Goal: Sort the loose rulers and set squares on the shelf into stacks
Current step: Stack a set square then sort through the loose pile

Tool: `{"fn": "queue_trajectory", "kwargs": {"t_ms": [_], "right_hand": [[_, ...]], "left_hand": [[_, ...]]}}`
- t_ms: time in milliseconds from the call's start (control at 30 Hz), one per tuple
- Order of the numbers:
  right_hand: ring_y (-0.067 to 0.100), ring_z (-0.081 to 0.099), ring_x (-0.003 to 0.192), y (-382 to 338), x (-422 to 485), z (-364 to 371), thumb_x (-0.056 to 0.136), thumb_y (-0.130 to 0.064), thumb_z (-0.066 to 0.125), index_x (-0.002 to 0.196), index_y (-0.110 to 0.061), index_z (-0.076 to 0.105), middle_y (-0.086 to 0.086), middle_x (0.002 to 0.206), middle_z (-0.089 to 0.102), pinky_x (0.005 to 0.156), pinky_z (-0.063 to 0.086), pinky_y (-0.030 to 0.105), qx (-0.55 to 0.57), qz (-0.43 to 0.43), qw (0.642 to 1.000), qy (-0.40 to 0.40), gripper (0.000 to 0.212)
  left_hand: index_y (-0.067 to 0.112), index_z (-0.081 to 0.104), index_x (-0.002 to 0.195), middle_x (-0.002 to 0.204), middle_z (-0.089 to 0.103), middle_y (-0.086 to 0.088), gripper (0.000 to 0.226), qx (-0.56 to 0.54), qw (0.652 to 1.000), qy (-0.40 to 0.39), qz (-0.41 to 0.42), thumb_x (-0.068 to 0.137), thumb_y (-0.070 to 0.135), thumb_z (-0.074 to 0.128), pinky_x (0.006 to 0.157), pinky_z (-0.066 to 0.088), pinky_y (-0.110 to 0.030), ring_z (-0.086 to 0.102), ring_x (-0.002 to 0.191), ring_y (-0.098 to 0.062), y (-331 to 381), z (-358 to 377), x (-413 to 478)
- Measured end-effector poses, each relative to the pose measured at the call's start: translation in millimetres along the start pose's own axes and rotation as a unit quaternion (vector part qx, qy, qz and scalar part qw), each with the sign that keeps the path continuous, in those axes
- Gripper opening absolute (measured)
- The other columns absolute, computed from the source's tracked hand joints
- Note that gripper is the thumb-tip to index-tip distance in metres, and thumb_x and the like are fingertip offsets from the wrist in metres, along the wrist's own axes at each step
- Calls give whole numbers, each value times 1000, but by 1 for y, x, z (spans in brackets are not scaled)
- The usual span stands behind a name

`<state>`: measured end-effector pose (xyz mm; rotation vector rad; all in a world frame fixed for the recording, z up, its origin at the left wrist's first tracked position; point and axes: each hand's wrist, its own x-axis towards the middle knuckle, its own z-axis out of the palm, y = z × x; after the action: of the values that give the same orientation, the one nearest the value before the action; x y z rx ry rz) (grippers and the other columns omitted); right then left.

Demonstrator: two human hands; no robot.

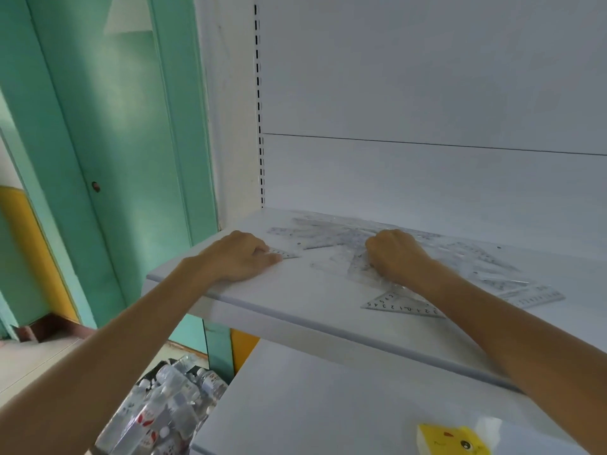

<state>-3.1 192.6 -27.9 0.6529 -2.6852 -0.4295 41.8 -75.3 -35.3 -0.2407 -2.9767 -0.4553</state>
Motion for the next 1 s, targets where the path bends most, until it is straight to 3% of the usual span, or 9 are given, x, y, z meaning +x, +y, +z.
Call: {"fn": "queue_trajectory", "kwargs": {"t_ms": [100, 200, 300, 467, 567, 667, 867, 933, 1000], "right_hand": [[23, 44, 67, -6, -3, -5, 83, 3, 45, 77, -13, 43, 0, 61, 34, 63, 36, 32, -7, 31, 999, 12, 18], [25, 51, 72, -13, -3, -9, 86, 1, 44, 81, -11, 50, 1, 65, 40, 65, 37, 31, 18, 46, 999, 18, 14], [23, 50, 69, -18, 0, -13, 91, -1, 41, 97, -10, 56, 5, 78, 55, 65, 39, 29, 69, 46, 995, 58, 19], [24, 46, 56, -27, -14, -19, 98, -8, 36, 108, -8, 46, 6, 74, 54, 54, 38, 29, 90, -31, 981, 168, 14], [23, 45, 59, -23, -25, -20, 101, -21, 33, 111, -10, 51, 8, 81, 58, 53, 36, 29, 111, -73, 968, 214, 24], [23, 52, 69, -15, -35, -21, 100, -27, 32, 115, -12, 54, 7, 87, 59, 54, 34, 28, 130, -98, 960, 227, 31], [23, 53, 92, 27, -60, -12, 100, -27, 32, 121, -14, 54, 8, 100, 58, 67, 36, 28, 176, -33, 963, 200, 33], [22, 53, 99, 49, -76, -6, 100, -29, 34, 124, -15, 54, 7, 106, 59, 70, 37, 27, 177, 3, 966, 190, 34], [21, 52, 103, 73, -97, -1, 99, -31, 35, 127, -17, 52, 6, 109, 59, 73, 37, 27, 173, 37, 969, 175, 35]], "left_hand": [[14, 62, 104, 105, 62, -1, 83, 2, 999, -34, 28, 68, 81, 27, 90, 43, -37, 55, 98, -18, 18, 0, -37], [21, 43, 134, 137, 44, 5, 94, 54, 994, -72, 66, 63, 80, 30, 105, 33, -35, 40, 124, -14, 29, 1, -67], [21, 44, 132, 134, 48, 4, 63, 65, 993, -35, 95, 83, 60, 42, 103, 36, -33, 43, 121, -12, 36, 1, -82], [16, 44, 126, 119, 51, -1, 31, 224, 957, 68, 172, 97, 24, 39, 84, 48, -35, 51, 107, -18, 44, 18, -105], [19, 36, 135, 117, 54, -3, 58, 277, 934, 117, 191, 83, -4, 48, 79, 50, -32, 55, 101, -20, 46, 23, -104], [29, 18, 145, 129, 46, -3, 72, 251, 948, 118, 156, 86, -7, 40, 86, 42, -31, 49, 108, -22, 51, 18, -91], [55, 17, 136, 140, 40, -1, 87, 21, 983, 89, 162, 86, -14, 33, 101, 34, -28, 41, 123, -20, 90, 15, -64], [64, 9, 125, 137, 41, -2, 83, -29, 977, 90, 193, 92, -8, 32, 97, 36, -26, 46, 116, -18, 113, 15, -51], [58, 16, 130, 135, 40, -2, 67, -89, 969, 80, 214, 96, 1, 30, 95, 34, -20, 45, 115, -15, 139, 20, -37]]}}
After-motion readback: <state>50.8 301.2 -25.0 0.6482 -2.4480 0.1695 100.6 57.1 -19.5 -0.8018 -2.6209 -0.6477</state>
